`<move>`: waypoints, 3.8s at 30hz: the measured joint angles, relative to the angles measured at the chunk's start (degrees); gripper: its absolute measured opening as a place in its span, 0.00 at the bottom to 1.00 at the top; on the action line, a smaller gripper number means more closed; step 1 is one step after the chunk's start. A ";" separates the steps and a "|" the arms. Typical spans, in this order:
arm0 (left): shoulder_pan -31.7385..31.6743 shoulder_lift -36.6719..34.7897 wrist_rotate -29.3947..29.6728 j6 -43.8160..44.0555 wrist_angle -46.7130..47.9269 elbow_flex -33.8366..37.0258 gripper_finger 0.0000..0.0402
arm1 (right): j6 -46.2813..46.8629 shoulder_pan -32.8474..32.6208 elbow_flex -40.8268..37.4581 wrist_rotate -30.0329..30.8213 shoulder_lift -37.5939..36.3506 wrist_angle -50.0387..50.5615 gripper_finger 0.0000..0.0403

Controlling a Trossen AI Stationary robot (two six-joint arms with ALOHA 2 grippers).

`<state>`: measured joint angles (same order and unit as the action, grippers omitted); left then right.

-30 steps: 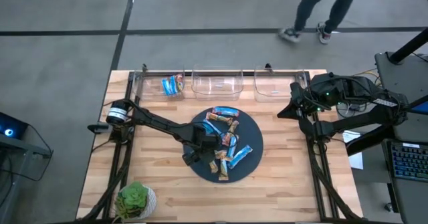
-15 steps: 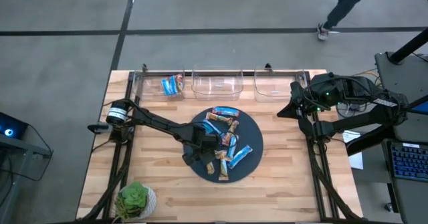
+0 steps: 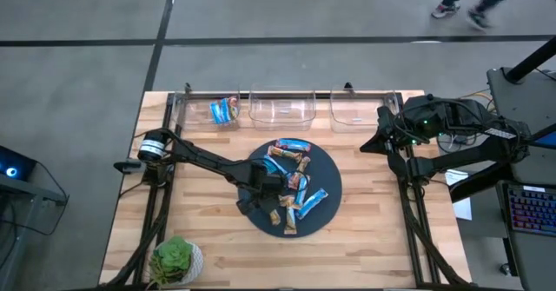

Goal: Pick and place Granola Bars by type
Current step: Put the yellow granola bar into the right transparent bin

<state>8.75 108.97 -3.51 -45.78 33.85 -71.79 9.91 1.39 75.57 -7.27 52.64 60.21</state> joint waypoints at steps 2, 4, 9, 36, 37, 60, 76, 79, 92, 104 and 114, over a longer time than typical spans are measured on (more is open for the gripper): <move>0.00 0.00 0.00 0.00 0.00 0.00 0.14 | 0.01 0.01 0.00 0.56 0.00 0.00 0.02; 0.00 0.00 0.00 0.00 0.00 0.00 0.14 | 0.00 0.02 0.00 1.29 0.00 0.02 0.02; 0.00 0.00 0.05 0.00 0.40 -0.11 0.14 | -0.02 0.02 0.00 1.42 0.00 0.00 0.02; -5.16 -0.13 9.21 1.14 20.03 -22.73 0.14 | -1.64 0.02 0.00 1.44 0.00 0.00 0.02; -5.73 -0.13 9.61 1.20 20.79 -23.94 0.14 | -1.64 0.00 0.00 1.44 0.00 -0.02 0.02; -20.42 -0.15 7.14 4.08 13.14 -37.62 0.14 | -2.97 0.02 1.93 12.50 -3.31 -0.11 0.02; -25.68 -0.15 -1.64 11.67 -4.87 -37.66 0.14 | -0.10 0.02 3.06 17.79 -6.03 -0.21 0.02; -26.08 -0.15 -2.44 13.90 -6.68 -37.66 0.14 | 0.04 0.02 3.06 17.89 -6.03 -0.22 0.02; -28.03 0.17 -12.19 29.69 -16.79 -37.64 0.14 | -0.28 0.02 3.06 30.31 -5.21 -4.89 0.02; -30.51 -0.14 -28.93 51.05 -36.58 -37.62 0.14 | 0.09 0.04 3.69 32.52 -3.10 -13.86 0.18; -30.43 -0.24 -36.79 56.48 -40.57 -37.62 0.14 | -1.34 0.17 3.72 32.80 0.36 -24.41 0.49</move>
<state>-21.67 108.73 -40.30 10.70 -6.73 -109.40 8.57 1.56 79.29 25.53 53.00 35.79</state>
